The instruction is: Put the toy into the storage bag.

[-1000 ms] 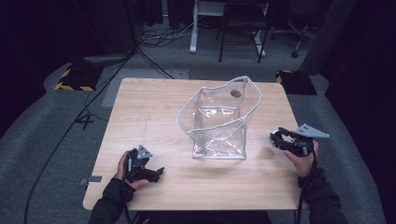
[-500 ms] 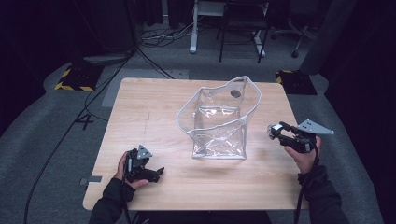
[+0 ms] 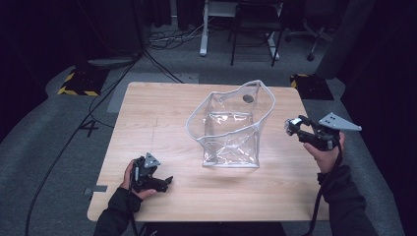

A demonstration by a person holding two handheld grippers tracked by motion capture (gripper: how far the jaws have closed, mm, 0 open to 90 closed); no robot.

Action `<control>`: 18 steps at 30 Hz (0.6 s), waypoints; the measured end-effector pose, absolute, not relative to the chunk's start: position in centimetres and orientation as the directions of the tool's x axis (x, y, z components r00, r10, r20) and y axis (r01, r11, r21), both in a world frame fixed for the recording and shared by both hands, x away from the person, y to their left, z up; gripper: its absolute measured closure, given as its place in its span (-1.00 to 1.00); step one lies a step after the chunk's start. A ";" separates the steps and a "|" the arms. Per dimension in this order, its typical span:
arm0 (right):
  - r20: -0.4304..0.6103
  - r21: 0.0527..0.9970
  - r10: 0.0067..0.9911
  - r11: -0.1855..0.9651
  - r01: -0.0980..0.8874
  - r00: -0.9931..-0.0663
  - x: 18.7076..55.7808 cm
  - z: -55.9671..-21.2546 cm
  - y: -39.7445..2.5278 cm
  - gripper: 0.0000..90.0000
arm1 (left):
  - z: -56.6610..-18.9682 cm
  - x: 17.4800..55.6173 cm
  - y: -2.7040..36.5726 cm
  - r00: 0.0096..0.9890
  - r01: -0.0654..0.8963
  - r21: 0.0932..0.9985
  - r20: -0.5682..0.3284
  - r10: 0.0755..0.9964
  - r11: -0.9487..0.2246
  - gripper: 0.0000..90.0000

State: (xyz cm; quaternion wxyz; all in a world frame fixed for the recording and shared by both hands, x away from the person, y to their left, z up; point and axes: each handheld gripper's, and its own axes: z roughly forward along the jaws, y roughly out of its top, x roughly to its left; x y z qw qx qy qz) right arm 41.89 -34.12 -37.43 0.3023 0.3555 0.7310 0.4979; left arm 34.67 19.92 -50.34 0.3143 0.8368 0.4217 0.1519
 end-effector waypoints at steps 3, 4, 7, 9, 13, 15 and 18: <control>-0.094 0.945 0.823 0.250 0.209 -0.560 42.0 -36.5 -34.0 0.08 | -50.3 34.7 19.9 0.598 0.610 0.654 -0.011 0.801 -0.447 -0.98; -0.101 0.945 0.824 0.254 0.204 -0.558 42.1 -36.2 -34.0 0.08 | -50.3 34.7 19.9 0.598 0.610 0.654 -0.011 0.801 -0.447 -0.98; -0.101 0.947 0.825 0.251 0.201 -0.555 42.3 -35.1 -33.9 0.08 | -50.3 34.7 19.9 0.598 0.611 0.653 -0.010 0.801 -0.447 -0.98; -0.110 0.947 0.828 0.256 0.195 -0.550 42.5 -34.2 -33.8 0.08 | -50.3 34.7 19.9 0.598 0.611 0.653 -0.010 0.801 -0.447 -0.98; -0.114 0.953 0.828 0.248 0.176 -0.549 42.8 -32.4 -33.6 0.08 | -50.3 34.7 19.9 0.598 0.611 0.654 -0.011 0.801 -0.446 -0.98; -0.115 0.954 0.827 0.247 0.173 -0.550 43.0 -31.7 -33.5 0.08 | -50.3 34.7 19.9 0.598 0.611 0.653 -0.010 0.801 -0.448 -0.98; -0.126 0.954 0.829 0.252 0.163 -0.546 43.2 -30.7 -33.1 0.08 | -50.3 34.7 19.9 0.598 0.611 0.653 -0.010 0.802 -0.447 -0.98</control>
